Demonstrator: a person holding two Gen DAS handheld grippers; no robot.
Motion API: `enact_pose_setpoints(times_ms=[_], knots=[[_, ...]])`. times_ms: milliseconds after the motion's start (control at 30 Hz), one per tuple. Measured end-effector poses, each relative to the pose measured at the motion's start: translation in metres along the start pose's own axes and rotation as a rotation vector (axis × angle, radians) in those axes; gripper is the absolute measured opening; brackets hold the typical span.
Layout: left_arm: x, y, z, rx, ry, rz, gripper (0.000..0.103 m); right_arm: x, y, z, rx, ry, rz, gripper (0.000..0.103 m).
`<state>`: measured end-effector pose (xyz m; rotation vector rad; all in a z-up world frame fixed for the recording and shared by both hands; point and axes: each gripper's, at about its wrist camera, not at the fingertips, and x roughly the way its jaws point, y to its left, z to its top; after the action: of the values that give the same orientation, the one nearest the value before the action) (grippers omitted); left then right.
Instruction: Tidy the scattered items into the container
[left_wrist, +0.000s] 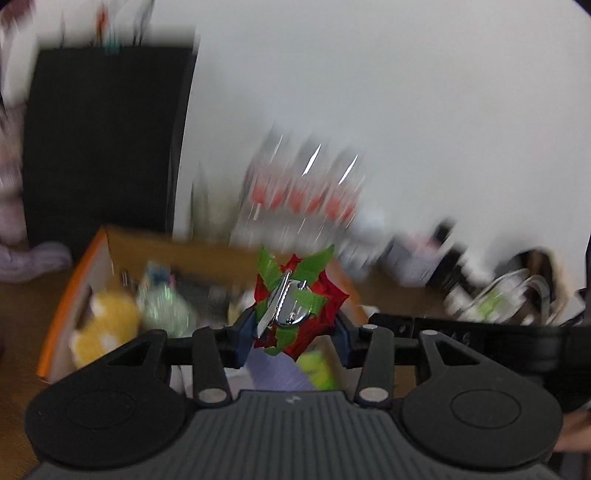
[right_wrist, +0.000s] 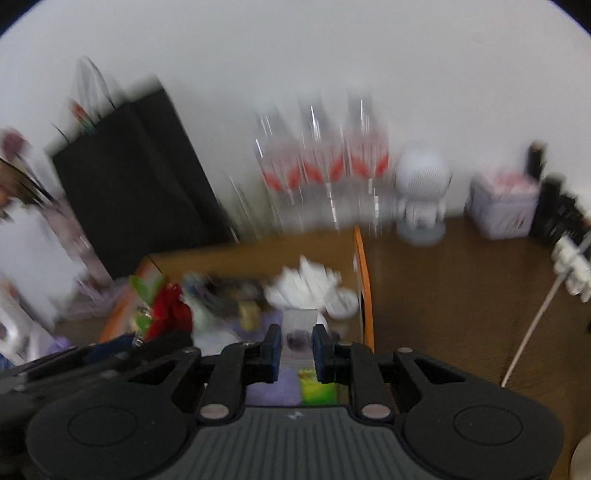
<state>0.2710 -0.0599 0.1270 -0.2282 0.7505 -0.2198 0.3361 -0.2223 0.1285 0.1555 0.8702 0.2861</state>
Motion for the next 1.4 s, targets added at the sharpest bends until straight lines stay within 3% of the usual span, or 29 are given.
enact_pose_setpoints(times_ms=[67,167,267,333,433,467,533,567,633,800,900,1000,1100,1133,1200,1300,1400], knots=[[0.039,0.005,0.009,-0.035,0.110,0.015,0.043,0.032,-0.002,0.019,-0.008,0.111,-0.039,0.017],[0.075,0.007,0.009,0.000,0.183,0.068,0.043,0.063,0.000,0.023,-0.021,0.221,-0.079,0.017],[0.092,0.018,0.005,0.012,0.230,0.009,0.047,0.077,0.000,0.019,-0.072,0.279,-0.119,0.019],[0.093,0.024,0.008,-0.011,0.228,-0.009,0.049,0.078,-0.004,0.019,-0.060,0.297,-0.126,0.030],[0.090,0.031,0.016,-0.044,0.234,-0.036,0.057,0.074,-0.008,0.026,-0.014,0.317,-0.105,0.034],[0.088,0.033,0.020,-0.055,0.236,-0.040,0.065,0.072,-0.008,0.029,-0.013,0.316,-0.106,0.034],[0.085,0.034,0.029,-0.075,0.251,0.008,0.093,0.065,-0.007,0.035,-0.007,0.306,-0.109,0.037],[0.084,0.035,0.034,-0.081,0.262,0.022,0.095,0.061,-0.007,0.039,-0.003,0.298,-0.107,0.041],[0.075,0.042,0.042,-0.097,0.263,0.026,0.096,0.052,-0.006,0.043,0.006,0.274,-0.117,0.067],[0.051,0.049,0.044,-0.096,0.251,0.153,0.103,0.040,0.002,0.038,0.014,0.268,-0.058,0.075],[0.024,0.047,0.027,-0.019,0.150,0.284,0.103,0.030,0.010,0.023,0.017,0.201,-0.001,0.082],[-0.017,0.038,-0.004,0.144,-0.116,0.374,0.103,0.014,0.023,-0.002,0.001,0.043,-0.036,0.082],[-0.053,0.045,-0.046,0.185,-0.326,0.341,0.103,-0.014,0.033,-0.036,0.024,-0.224,-0.060,0.087],[-0.061,0.051,-0.059,0.171,-0.367,0.303,0.103,-0.021,0.038,-0.052,0.001,-0.332,-0.041,0.093],[-0.071,0.058,-0.075,0.170,-0.418,0.239,0.103,-0.020,0.047,-0.072,-0.072,-0.436,-0.030,0.095],[-0.074,0.059,-0.089,0.250,-0.483,0.228,0.103,-0.002,0.056,-0.086,-0.155,-0.416,-0.035,0.095],[-0.075,0.063,-0.096,0.244,-0.475,0.266,0.103,0.002,0.056,-0.096,-0.133,-0.431,-0.041,0.094]])
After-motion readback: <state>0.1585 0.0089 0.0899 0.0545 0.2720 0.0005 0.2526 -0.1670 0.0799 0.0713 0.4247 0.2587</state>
